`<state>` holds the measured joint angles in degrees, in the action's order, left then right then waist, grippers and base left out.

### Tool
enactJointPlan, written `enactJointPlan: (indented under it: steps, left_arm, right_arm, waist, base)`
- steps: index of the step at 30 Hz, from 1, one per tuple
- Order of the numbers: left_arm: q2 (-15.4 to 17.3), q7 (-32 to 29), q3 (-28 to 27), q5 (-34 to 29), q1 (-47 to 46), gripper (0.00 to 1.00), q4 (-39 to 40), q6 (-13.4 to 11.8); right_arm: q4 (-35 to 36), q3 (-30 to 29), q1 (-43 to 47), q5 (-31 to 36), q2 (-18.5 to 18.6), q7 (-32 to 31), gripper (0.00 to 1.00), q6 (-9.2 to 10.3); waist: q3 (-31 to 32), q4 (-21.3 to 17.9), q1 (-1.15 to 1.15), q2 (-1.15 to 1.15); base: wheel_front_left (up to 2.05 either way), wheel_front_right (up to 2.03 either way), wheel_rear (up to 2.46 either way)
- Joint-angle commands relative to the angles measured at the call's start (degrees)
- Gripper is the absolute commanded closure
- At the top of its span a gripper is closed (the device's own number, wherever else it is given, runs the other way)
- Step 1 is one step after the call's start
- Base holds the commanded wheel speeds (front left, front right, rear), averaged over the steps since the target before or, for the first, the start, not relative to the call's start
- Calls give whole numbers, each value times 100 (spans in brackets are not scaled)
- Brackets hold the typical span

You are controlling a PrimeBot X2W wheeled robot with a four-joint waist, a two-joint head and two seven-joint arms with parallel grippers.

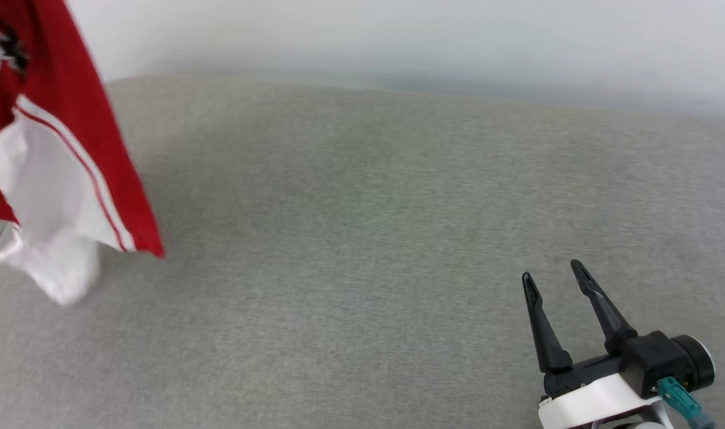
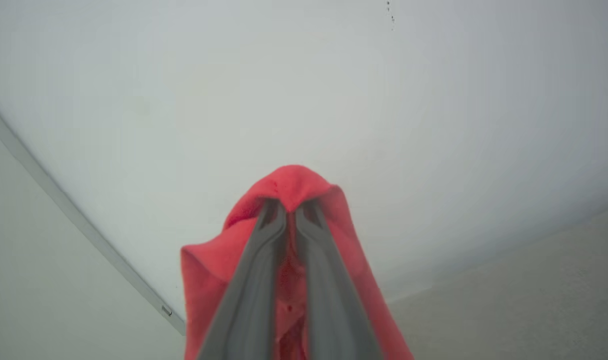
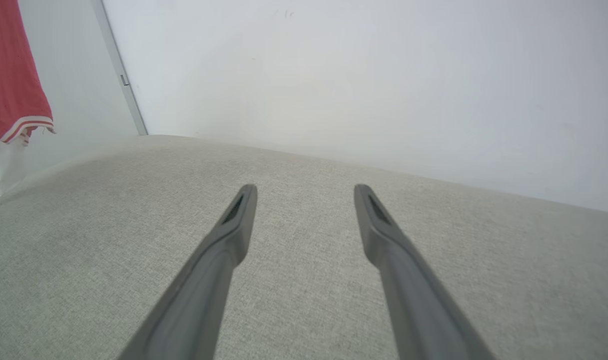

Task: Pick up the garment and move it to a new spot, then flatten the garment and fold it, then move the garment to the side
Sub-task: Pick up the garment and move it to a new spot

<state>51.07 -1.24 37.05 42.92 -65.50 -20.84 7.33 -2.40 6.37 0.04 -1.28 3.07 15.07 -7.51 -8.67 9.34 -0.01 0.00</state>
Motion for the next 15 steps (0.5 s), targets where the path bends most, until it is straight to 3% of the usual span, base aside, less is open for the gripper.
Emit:
enactJointPlan:
  steps: [1,11,15]
  left_arm:
    - [-115,20,59,-98,-161,100,105,-47]
    - [-819,-17,544,-549,-449,100,539,-128]
    - [-1067,36,726,-711,-457,100,507,-160]
  right_arm:
    - [36,-12,42,-45,-24,12,0,4]
    - [145,-46,36,-240,-25,12,0,4]
    - [181,-98,42,-278,-27,13,0,4]
  waist:
    - [159,-309,1,0]
    - [127,-1148,1,0]
    - [77,-1312,1,0]
  base:
    - [0,0,0]
    - [0,0,0]
    - [0,0,0]
